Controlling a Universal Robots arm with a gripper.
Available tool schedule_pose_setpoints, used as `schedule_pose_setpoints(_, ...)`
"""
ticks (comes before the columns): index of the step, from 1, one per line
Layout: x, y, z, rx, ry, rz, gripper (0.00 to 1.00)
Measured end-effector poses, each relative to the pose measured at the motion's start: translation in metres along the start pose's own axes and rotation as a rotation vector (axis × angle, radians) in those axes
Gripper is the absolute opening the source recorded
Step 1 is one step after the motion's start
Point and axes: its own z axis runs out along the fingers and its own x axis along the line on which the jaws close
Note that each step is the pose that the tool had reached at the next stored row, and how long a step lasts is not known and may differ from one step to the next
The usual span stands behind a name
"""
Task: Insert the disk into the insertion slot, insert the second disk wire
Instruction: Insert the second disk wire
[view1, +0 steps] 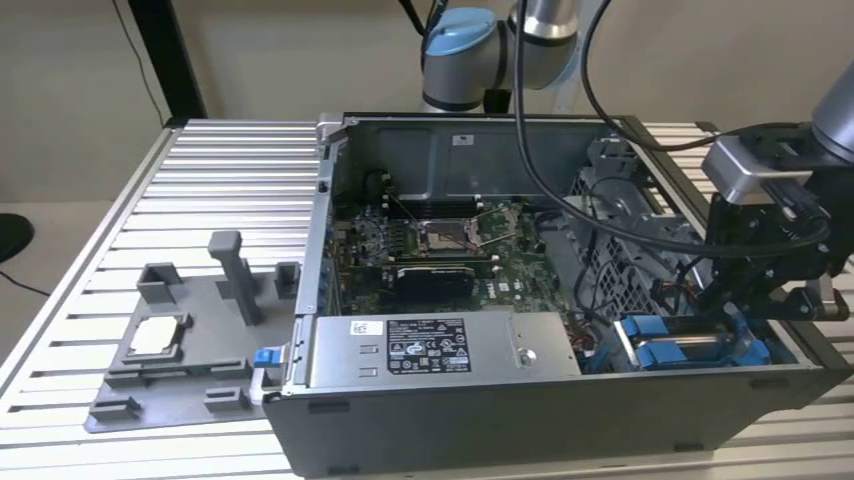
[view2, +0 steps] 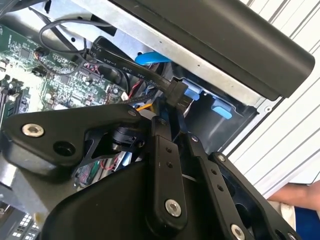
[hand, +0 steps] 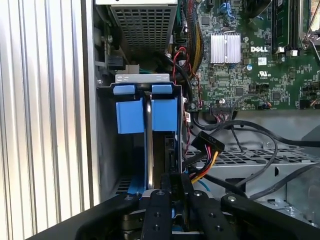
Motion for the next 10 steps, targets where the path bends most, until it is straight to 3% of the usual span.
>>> schedule_pose_setpoints(10,0.0001,-0.0001,0.0035,-0.0008,-0.0002,0.0,0.0)
